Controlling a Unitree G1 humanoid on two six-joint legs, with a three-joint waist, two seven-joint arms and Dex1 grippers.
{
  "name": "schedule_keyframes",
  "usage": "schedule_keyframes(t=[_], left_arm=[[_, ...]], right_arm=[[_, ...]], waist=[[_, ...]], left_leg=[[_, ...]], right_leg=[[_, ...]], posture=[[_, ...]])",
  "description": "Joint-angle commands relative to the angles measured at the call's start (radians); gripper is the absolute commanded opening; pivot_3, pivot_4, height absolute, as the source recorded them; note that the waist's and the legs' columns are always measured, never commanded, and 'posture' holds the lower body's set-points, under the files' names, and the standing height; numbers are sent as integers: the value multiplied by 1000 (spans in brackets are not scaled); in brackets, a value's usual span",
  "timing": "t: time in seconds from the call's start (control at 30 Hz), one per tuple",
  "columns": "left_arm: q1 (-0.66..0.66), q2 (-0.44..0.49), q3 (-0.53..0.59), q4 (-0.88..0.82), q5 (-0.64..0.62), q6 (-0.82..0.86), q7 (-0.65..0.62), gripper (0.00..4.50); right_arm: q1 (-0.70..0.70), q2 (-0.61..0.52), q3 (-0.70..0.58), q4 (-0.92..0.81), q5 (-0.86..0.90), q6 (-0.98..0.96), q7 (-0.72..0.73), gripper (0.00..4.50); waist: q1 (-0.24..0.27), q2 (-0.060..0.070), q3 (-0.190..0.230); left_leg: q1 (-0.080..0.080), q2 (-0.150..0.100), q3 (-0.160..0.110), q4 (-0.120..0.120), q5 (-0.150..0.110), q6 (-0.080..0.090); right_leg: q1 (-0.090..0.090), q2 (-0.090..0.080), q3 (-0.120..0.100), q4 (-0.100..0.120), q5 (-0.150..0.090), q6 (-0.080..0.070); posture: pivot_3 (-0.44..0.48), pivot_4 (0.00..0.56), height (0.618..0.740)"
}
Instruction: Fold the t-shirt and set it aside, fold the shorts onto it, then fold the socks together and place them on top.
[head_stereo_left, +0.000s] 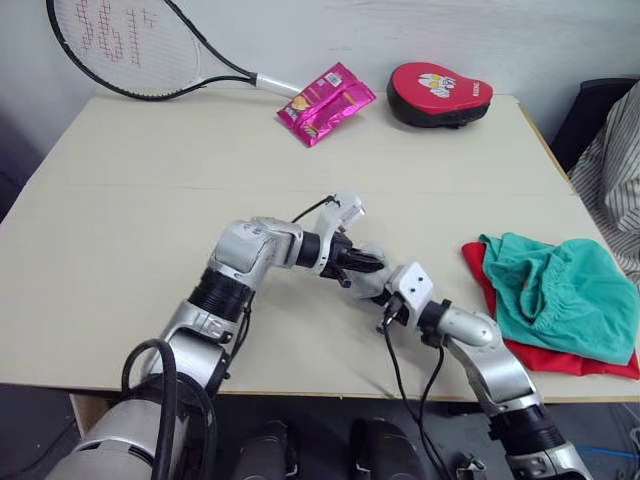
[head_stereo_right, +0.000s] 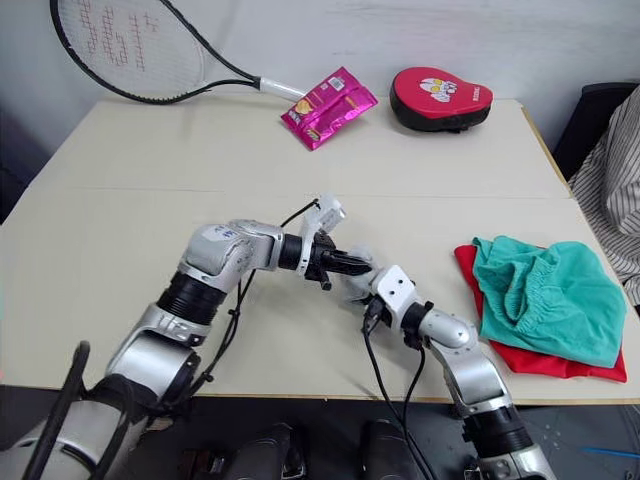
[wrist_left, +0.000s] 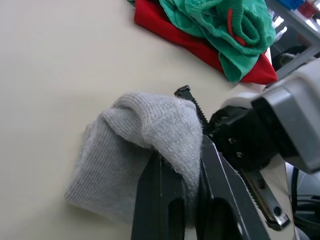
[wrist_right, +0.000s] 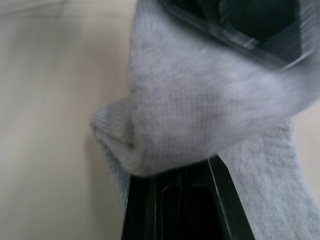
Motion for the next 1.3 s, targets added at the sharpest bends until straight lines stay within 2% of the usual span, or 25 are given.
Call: schedule_keyframes(t=[0.03, 0.27, 0.3, 0.53, 0.6, 0.67, 0.7, 0.77, 0.8, 0.87, 0.93, 1.03, 1.07, 1.23, 1.3], left_arm=[[38, 6, 45, 3, -23, -97, -75, 1502], [100, 72, 37, 10, 39, -342, -208, 3666], [109, 74, 52, 15, 45, -409, -220, 3666], [115, 108, 151, 18, 5, -462, -263, 3666], [121, 112, 160, 31, 29, -524, -265, 3666], [129, 119, 147, 51, 67, -578, -266, 3284], [136, 113, 131, 83, 112, -662, -248, 3133], [142, 84, 108, 141, 145, -686, -229, 2538], [144, 41, 102, 180, 156, -713, -204, 2189], [140, -23, 119, 197, 136, -708, -170, 1604], [132, -43, 150, 164, 101, -665, -161, 1030], [149, 13, 182, 99, 91, -621, -163, 1030], [162, 44, 190, 74, 87, -591, -164, 1185], [221, 162, 219, -68, 67, -476, -154, 2461], [234, 201, 234, -105, 64, -425, -128, 3143]], right_arm=[[61, -34, -45, -87, 17, 66, -16, 0], [148, -78, -144, -221, 92, 142, -13, 0], [158, -86, -166, -235, 107, 151, -9, 0], [221, -159, -386, -332, 270, 233, 17, 0], [218, -171, -432, -360, 332, 275, 18, 0], [203, -179, -469, -390, 390, 307, 16, 0], [183, -179, -489, -406, 431, 333, 4, 0], [144, -171, -507, -423, 488, 367, -19, 0], [130, -169, -500, -426, 499, 377, -27, 0], [122, -180, -470, -432, 492, 385, -26, 0], [119, -197, -435, -438, 476, 387, -13, 0], [86, -212, -362, -418, 431, 355, 8, 0], [64, -214, -321, -394, 400, 334, 19, 0], [-29, -188, -159, -240, 272, 226, 61, 0], [-61, -168, -114, -172, 233, 179, 76, 0]], waist=[[3, 0, 0], [14, 0, 0], [15, 0, 0], [17, 0, 0], [16, 0, 0], [15, 0, 0], [15, 0, 0], [15, 0, 0], [16, 0, 0], [22, 0, 0], [34, -1, 1], [27, -2, 1], [16, -2, 2], [8, -1, 2], [9, -2, 2]], left_leg=[[0, 0, 0, 0, 0, 0], [0, 0, 0, 0, 0, 0], [0, 0, 0, 0, -1, 0], [-1, 0, -1, 0, -1, 1], [-1, 0, -1, 0, -1, 2], [-1, 0, -1, 0, -1, 2], [-1, 0, -1, 0, -1, 2], [0, 0, 0, 0, -1, 2], [0, 0, 0, 0, -2, 2], [-1, 0, -1, 0, -2, 3], [-2, -1, -1, 1, -3, 5], [-3, -1, 0, 2, -4, 6], [-2, -1, 0, 1, -4, 5], [0, 0, 0, 0, -3, 3], [-1, 0, 0, 0, -2, 3]], right_leg=[[0, 0, 0, 0, 0, 0], [0, -1, 0, -2, 0, 0], [0, -1, 0, -2, 0, 0], [0, -2, -1, -3, 0, 0], [0, -2, -1, -3, 0, 0], [0, -1, -2, -3, 0, 0], [0, -1, -2, -3, 0, 0], [0, -1, -1, -3, 0, 0], [0, -1, -2, -3, 0, 0], [0, -2, -2, -3, 0, 0], [0, -2, -3, -4, 0, 0], [-1, -2, -2, -4, 0, 0], [-1, -2, -2, -4, 0, 0], [-1, 0, -2, -2, 0, 0], [-1, 0, -2, -2, 0, 0]], posture=[[0, 150, 740], [0, 150, 740], [0, 150, 740], [0, 150, 740], [0, 150, 740], [0, 150, 740], [0, 150, 740], [0, 150, 740], [0, 150, 740], [0, 150, 740], [0, 150, 740], [0, 150, 740], [0, 150, 740], [0, 150, 740], [0, 150, 740]])
